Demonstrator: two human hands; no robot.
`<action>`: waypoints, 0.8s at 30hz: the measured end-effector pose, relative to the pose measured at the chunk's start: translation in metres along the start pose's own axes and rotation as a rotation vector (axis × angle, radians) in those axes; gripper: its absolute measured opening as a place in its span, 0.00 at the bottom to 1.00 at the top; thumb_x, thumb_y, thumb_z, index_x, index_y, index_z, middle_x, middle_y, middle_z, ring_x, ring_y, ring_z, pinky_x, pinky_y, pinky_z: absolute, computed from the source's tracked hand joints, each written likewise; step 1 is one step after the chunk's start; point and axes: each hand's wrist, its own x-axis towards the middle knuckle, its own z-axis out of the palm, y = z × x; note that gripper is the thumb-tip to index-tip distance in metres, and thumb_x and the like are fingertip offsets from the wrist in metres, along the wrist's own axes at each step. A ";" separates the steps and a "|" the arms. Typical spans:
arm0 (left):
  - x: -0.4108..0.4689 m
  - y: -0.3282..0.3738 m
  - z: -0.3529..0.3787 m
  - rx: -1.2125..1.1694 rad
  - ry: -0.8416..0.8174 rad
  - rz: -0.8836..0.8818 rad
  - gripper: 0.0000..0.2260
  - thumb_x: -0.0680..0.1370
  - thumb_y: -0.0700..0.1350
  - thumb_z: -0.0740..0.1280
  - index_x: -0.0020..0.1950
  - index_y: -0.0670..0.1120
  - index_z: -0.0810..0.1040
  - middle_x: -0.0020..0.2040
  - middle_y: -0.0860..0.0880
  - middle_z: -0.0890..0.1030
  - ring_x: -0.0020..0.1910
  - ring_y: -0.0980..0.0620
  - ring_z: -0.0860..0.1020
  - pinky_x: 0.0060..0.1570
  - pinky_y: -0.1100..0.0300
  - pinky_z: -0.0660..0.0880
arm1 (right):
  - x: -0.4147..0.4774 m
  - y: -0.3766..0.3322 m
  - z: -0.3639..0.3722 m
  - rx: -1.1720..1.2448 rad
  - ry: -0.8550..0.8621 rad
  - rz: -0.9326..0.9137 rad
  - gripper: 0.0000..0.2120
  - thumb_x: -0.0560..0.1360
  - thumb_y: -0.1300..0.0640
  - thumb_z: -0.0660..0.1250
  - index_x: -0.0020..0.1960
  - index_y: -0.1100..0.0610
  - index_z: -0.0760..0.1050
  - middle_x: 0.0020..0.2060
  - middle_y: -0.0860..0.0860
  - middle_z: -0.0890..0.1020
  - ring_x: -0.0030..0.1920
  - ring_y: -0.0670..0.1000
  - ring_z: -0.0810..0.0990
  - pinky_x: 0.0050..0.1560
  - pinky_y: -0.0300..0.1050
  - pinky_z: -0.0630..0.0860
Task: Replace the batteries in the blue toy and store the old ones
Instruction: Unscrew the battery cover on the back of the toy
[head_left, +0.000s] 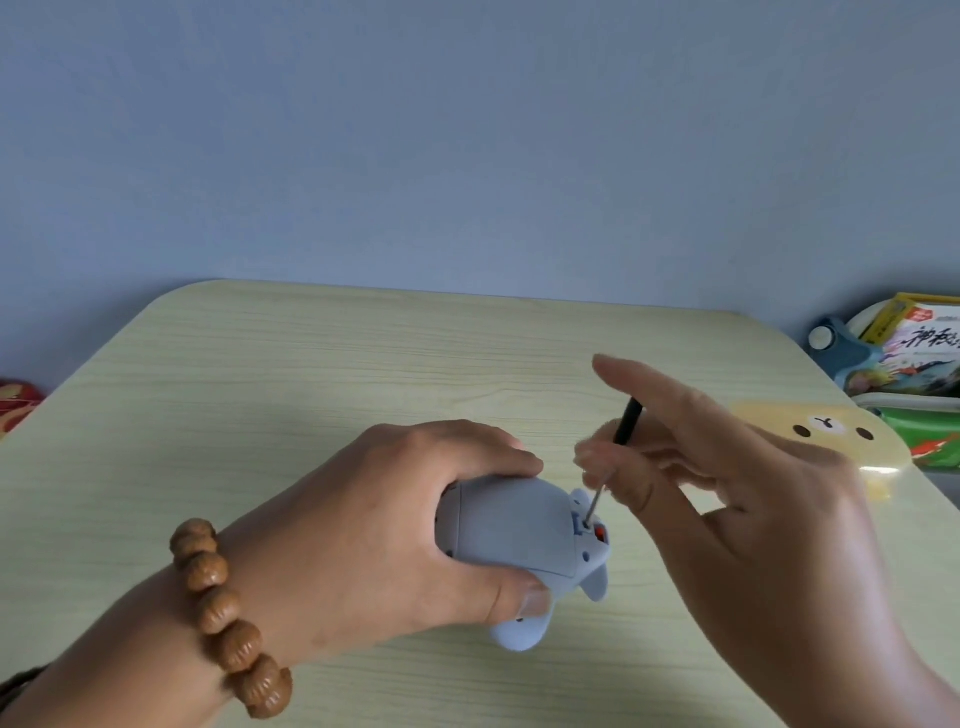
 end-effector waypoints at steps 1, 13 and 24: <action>0.000 0.000 0.000 0.002 0.002 0.000 0.31 0.59 0.66 0.77 0.61 0.67 0.74 0.62 0.77 0.69 0.60 0.74 0.72 0.58 0.71 0.72 | -0.001 0.000 0.000 0.045 0.000 0.011 0.17 0.76 0.53 0.69 0.65 0.49 0.78 0.45 0.39 0.86 0.44 0.39 0.85 0.45 0.27 0.77; -0.002 0.000 0.002 -0.011 0.014 -0.014 0.32 0.58 0.67 0.76 0.62 0.67 0.73 0.62 0.78 0.69 0.60 0.74 0.72 0.58 0.70 0.73 | -0.006 -0.001 0.013 0.053 0.107 -0.086 0.22 0.71 0.57 0.76 0.64 0.54 0.76 0.38 0.47 0.83 0.39 0.44 0.80 0.45 0.28 0.75; -0.003 -0.001 0.002 0.009 0.007 -0.004 0.32 0.60 0.66 0.76 0.63 0.67 0.74 0.62 0.79 0.68 0.60 0.75 0.70 0.58 0.73 0.71 | -0.002 0.007 -0.005 0.330 -0.082 0.079 0.16 0.80 0.56 0.66 0.66 0.45 0.77 0.50 0.43 0.87 0.48 0.48 0.87 0.49 0.48 0.82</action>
